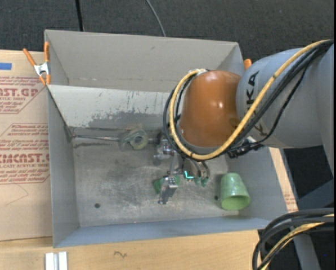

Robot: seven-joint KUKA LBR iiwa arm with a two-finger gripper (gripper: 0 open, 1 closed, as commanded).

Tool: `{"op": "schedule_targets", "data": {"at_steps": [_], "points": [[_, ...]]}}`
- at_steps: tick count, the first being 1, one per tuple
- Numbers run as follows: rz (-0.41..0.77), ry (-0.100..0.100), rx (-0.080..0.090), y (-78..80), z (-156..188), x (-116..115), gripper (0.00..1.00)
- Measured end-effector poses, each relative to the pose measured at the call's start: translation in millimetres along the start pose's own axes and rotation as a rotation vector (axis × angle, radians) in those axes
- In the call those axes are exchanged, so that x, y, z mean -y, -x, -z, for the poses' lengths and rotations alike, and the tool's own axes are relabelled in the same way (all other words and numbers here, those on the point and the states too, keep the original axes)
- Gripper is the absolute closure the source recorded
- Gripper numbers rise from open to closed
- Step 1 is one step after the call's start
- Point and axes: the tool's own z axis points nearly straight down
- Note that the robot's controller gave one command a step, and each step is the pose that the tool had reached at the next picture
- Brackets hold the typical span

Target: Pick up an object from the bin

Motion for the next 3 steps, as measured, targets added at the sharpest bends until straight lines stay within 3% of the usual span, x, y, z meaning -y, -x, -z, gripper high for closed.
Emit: {"op": "schedule_targets", "data": {"at_steps": [1, 2, 3], "points": [[0.085, -0.001, 0.005, 59.3, -90, 58, 0.00], [0.088, 0.000, 0.010, 59.7, -85, 55, 1.00], [0.367, -0.002, 0.018, 79.0, 70, 44, 1.00]]}}
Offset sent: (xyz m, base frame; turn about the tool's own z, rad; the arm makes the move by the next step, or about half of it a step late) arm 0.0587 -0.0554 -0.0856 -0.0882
